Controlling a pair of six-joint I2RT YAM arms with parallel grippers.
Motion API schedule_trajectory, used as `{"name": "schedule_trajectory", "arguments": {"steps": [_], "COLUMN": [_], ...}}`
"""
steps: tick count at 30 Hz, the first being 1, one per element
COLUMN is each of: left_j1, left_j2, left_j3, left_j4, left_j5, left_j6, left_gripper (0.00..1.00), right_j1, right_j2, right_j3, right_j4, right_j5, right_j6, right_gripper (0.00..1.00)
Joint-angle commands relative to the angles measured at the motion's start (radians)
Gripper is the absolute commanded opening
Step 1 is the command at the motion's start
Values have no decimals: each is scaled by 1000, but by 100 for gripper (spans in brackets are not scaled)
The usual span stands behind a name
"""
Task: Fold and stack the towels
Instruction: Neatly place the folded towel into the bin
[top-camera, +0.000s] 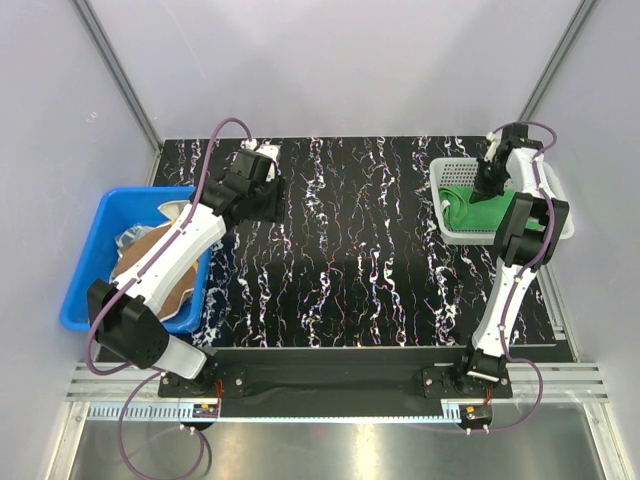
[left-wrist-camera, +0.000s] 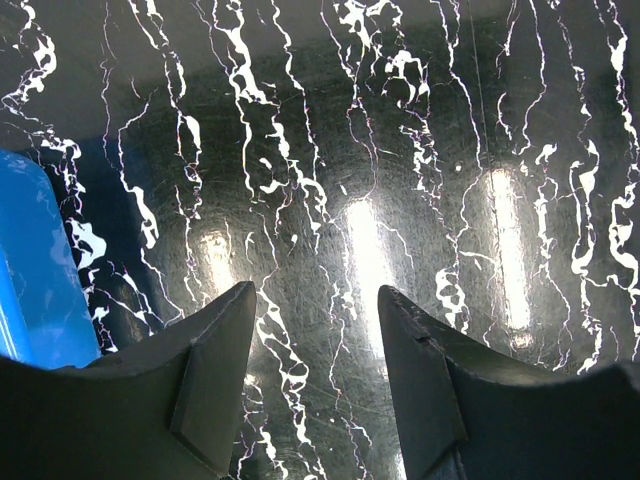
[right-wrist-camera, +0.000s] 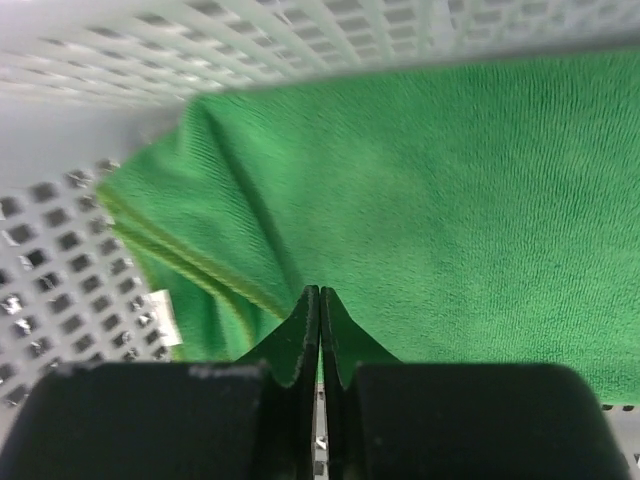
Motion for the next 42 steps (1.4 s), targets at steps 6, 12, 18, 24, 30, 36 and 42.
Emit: {"name": "schedule_trajectory", "arguments": {"steps": [6, 12, 18, 24, 30, 36, 42], "left_j1": [-3, -3, -1, -3, -3, -4, -4], "left_j2": [-28, -25, -21, -21, -16, -16, -28], "left_j3": [-8, -8, -12, -20, -25, -22, 27], "left_j4": [42, 44, 51, 59, 64, 58, 24], "left_j5": [16, 18, 35, 42, 52, 56, 7], "left_j6": [21, 18, 10, 7, 4, -2, -7], "left_gripper": [57, 57, 57, 57, 57, 57, 57], "right_j1": [-8, 3, 21, 37, 40, 40, 40], "right_j2": [-34, -45, -61, -65, -57, -66, -104], "right_j3": [-54, -67, -69, -69, -81, -98, -78], "right_j4": [45, 61, 67, 78, 120, 154, 119], "right_j5": [-5, -72, -127, -201, -268, -295, -235], "right_j6": [14, 26, 40, 70, 131, 185, 216], "right_gripper": [1, 1, 1, 1, 3, 13, 28]}}
